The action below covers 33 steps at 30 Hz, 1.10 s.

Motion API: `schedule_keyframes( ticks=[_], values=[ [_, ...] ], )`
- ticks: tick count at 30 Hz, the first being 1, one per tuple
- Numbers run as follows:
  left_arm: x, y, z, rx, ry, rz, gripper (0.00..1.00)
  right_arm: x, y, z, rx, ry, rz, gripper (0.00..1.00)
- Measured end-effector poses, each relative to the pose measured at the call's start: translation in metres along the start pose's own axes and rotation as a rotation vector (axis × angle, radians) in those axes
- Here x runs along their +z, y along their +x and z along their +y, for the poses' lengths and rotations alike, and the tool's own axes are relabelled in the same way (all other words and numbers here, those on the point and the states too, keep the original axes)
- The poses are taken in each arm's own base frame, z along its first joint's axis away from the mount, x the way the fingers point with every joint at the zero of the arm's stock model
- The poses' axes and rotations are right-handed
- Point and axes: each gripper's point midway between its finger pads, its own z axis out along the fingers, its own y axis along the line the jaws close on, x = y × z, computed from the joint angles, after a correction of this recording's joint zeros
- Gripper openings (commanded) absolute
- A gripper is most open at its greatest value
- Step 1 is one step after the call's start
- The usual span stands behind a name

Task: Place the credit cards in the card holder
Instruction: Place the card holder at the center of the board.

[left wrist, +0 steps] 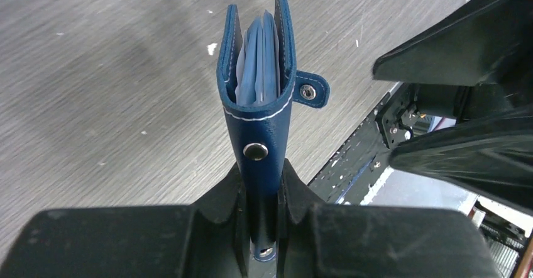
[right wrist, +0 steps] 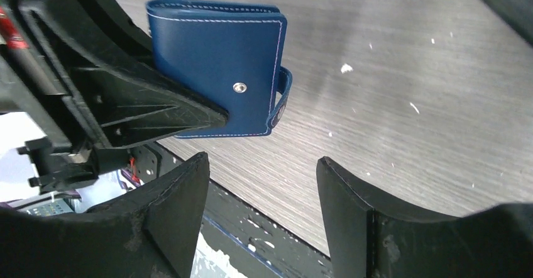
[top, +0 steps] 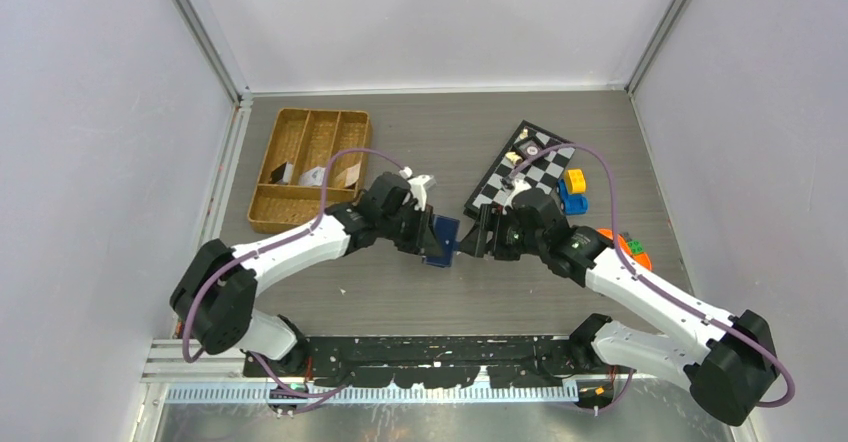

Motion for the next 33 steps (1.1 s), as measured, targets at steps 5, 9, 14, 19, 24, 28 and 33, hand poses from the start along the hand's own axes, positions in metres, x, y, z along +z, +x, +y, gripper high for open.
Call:
schedule_keyframes(
  ticks=[5,9,14,19,24,28,33],
  values=[
    [0.017,0.004,-0.012,-0.021,0.042,-0.003,0.00,0.006,0.024,-0.019,0.028,0.038,0.063,0.62],
    [0.026,0.003,-0.013,-0.041,0.057,-0.011,0.00,0.008,0.031,-0.026,0.040,0.056,0.079,0.64],
    [0.036,0.008,-0.009,-0.061,0.059,-0.001,0.00,0.016,0.035,-0.036,0.049,0.102,0.098,0.58],
    [0.043,0.014,-0.006,-0.065,0.058,0.017,0.00,0.023,0.037,-0.050,0.069,0.174,0.096,0.51],
    [0.046,0.017,-0.003,-0.069,0.051,0.028,0.00,0.029,0.036,-0.059,0.085,0.220,0.085,0.50],
    [0.048,0.019,-0.001,-0.071,0.047,0.034,0.00,0.036,0.038,-0.064,0.101,0.240,0.094,0.48],
    [0.050,0.021,0.001,-0.070,0.043,0.040,0.00,0.044,0.038,-0.065,0.115,0.250,0.101,0.44]
  ],
)
